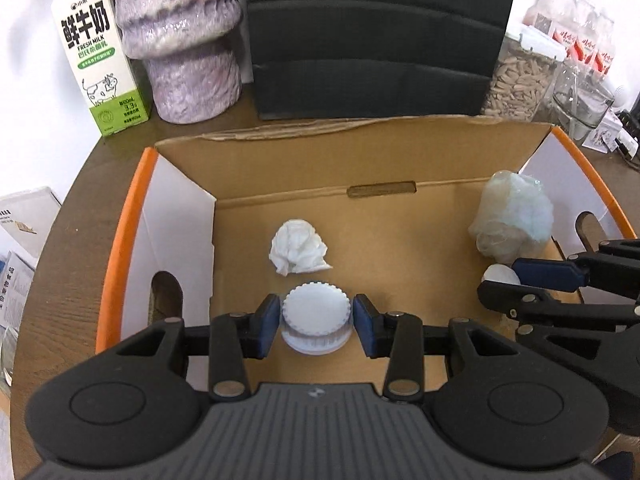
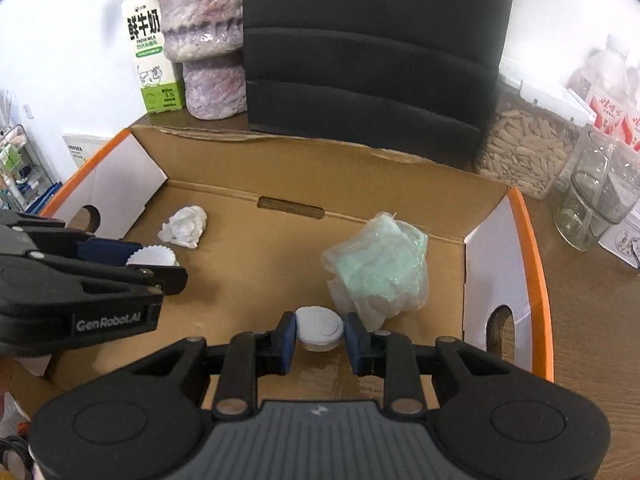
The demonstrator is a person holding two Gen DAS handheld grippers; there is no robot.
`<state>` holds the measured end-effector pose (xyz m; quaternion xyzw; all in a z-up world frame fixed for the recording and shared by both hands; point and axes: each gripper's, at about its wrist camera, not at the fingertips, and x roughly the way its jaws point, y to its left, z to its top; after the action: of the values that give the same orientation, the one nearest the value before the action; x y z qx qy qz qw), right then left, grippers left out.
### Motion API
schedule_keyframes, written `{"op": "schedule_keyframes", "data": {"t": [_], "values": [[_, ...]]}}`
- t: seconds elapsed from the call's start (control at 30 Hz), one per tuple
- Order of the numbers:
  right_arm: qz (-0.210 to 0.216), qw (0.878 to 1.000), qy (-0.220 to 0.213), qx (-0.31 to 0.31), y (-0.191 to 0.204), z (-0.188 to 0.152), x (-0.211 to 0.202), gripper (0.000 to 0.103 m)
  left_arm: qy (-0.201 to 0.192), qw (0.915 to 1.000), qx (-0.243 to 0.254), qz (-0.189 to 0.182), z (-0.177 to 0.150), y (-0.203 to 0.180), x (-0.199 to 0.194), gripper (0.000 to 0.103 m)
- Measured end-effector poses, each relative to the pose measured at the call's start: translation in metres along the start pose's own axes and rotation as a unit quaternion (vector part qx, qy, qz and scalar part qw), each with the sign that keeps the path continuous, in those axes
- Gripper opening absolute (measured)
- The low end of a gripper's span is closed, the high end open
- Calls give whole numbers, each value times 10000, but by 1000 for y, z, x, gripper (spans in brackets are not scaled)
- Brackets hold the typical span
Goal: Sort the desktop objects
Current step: 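Carry both caps into the cardboard box and open both grippers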
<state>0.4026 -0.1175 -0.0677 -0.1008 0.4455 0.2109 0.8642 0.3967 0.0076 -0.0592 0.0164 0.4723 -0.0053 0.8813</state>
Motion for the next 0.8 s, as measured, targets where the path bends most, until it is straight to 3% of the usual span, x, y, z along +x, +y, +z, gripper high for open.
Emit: {"op": "schedule_keyframes", "data": {"t": [0.03, 0.07, 0.13, 0.23, 0.3, 0.4, 0.8], "values": [[-6, 10000, 48, 41, -1, 0, 1, 46, -2, 10000, -16, 0, 0, 0, 0, 45], [-13, 9999, 68, 101, -3, 0, 1, 53, -23, 10000, -14, -5, 0, 1, -2, 48], [43, 9999, 15, 163, -5, -1, -3, 73, -104, 9999, 6, 30, -1, 2, -6, 70], [-51, 9998, -126, 124, -6, -4, -15, 84, -270, 9993, -10, 248, -1, 4, -14, 95], [-37, 9997, -208, 139, -10, -5, -23, 91, -408, 9989, -76, 207, -1, 8, -19, 103], [95, 9994, -295, 154, -13, -7, -33, 103, -527, 9985, -176, -15, 0, 12, -26, 103], [99, 9984, -552, -32, -3, -8, -60, 103, -815, 9964, -205, -54, -5, 11, -54, 103]]}}
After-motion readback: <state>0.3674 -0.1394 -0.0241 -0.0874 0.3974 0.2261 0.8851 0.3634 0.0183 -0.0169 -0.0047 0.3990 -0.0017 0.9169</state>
